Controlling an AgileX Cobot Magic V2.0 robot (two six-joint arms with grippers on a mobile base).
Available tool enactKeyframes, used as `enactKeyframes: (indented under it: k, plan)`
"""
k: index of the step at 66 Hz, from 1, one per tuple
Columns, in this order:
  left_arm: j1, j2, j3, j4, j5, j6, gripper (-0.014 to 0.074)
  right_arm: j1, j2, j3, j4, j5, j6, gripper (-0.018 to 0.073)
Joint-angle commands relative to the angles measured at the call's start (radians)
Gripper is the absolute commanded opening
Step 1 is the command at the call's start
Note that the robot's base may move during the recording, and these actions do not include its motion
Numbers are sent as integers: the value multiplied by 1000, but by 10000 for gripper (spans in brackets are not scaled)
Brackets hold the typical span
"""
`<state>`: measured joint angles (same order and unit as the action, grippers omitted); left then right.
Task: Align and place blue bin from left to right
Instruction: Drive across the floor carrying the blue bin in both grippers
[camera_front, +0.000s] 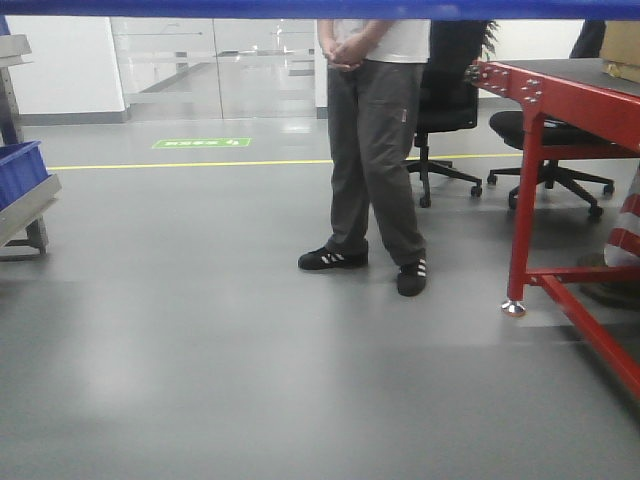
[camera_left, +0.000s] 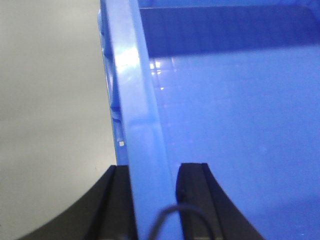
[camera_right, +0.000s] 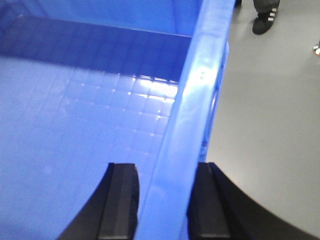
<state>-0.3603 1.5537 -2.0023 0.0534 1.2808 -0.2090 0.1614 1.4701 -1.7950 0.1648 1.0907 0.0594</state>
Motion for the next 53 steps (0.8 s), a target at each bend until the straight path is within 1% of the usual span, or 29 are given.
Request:
enactKeyframes:
  k: [1, 53]
  plan:
    - [-7, -31, -23, -20, -60, 18, -111, -8, -15, -10, -39, -88, -2, -69]
    - [-7, -31, -23, -20, -60, 18, -111, -8, -14, -10, -39, -91, -2, -69]
